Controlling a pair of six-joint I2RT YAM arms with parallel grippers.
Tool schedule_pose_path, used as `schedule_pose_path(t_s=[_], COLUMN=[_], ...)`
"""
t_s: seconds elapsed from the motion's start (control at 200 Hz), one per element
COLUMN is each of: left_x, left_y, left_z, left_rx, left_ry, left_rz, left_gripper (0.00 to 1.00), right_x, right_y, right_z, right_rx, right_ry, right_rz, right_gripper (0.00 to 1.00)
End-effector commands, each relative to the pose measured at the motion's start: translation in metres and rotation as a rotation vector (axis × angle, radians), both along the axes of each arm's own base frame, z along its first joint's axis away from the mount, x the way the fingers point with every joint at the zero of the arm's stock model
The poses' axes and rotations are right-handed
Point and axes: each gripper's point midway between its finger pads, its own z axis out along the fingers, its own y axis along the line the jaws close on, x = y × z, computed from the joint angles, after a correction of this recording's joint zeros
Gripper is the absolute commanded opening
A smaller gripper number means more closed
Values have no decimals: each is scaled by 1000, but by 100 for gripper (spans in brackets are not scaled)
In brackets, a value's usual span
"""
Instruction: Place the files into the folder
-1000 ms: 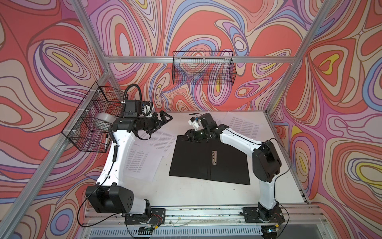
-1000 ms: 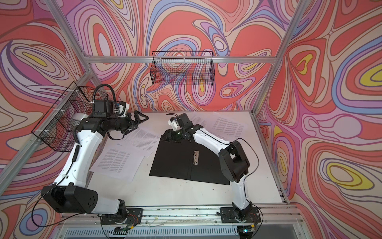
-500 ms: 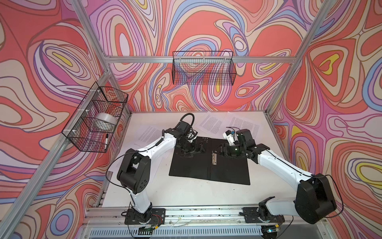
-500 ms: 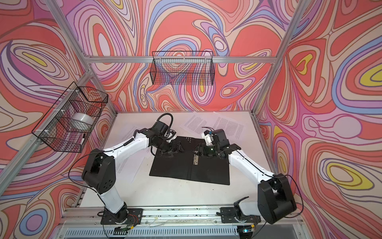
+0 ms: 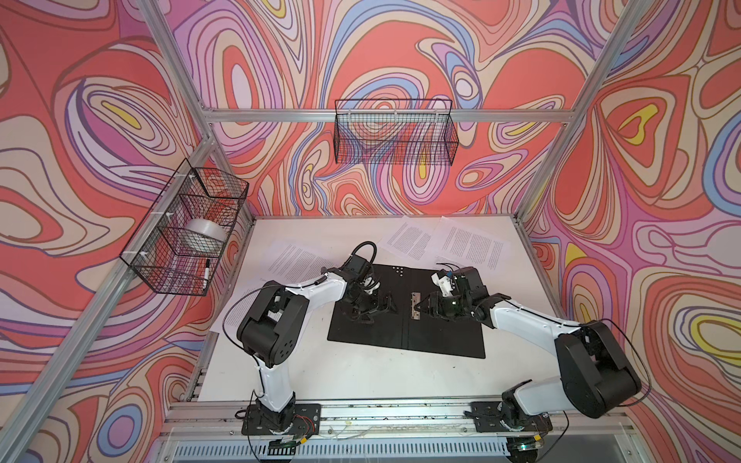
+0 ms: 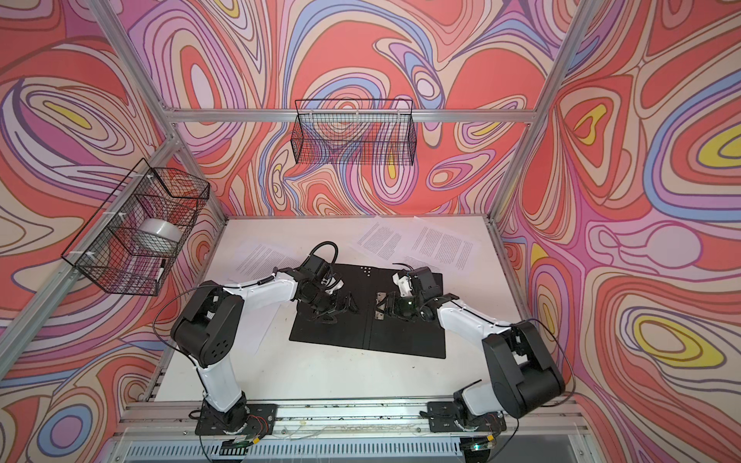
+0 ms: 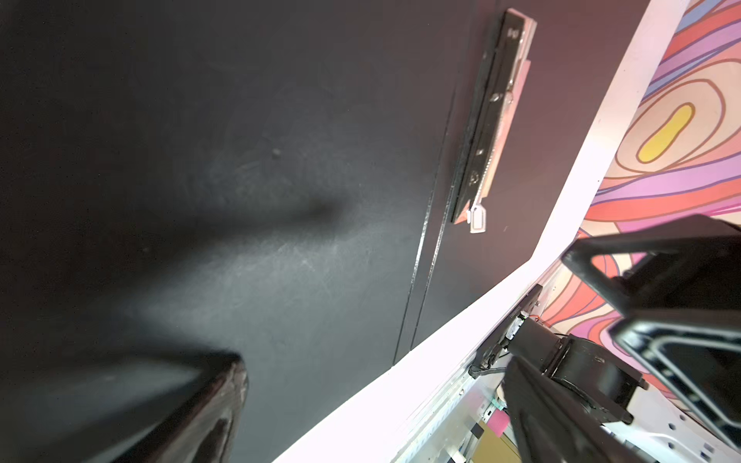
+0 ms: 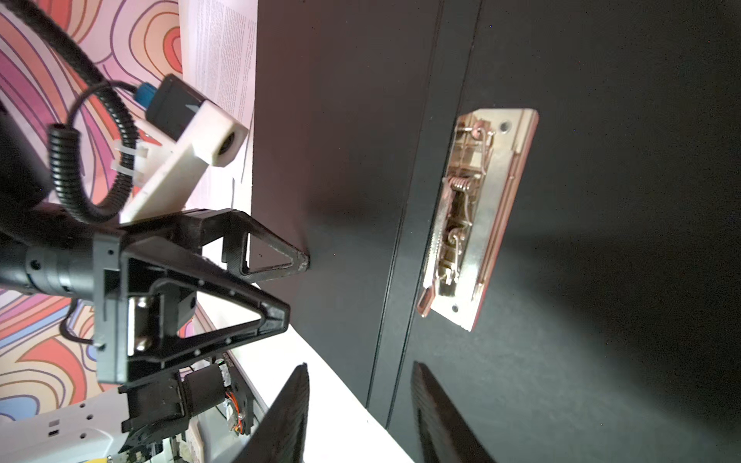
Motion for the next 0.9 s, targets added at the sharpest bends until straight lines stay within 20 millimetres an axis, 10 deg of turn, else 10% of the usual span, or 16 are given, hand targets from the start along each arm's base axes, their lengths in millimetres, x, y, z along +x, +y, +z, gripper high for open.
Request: schedule_pose_path(t_s=[0.0,0.896], left_x=[-14,-45], left_y=[21,38], left_z=[-35,-67], left_rx=[106,132], left_ry=[53,132], left_rz=[29,74], left_gripper=[100,100], right_x=[3,5], right_y=[5,13], right_z=[-7,-45], right_rx=[16,-19], right_ry=[1,120], right_rz=[11,27], right_gripper=[36,20])
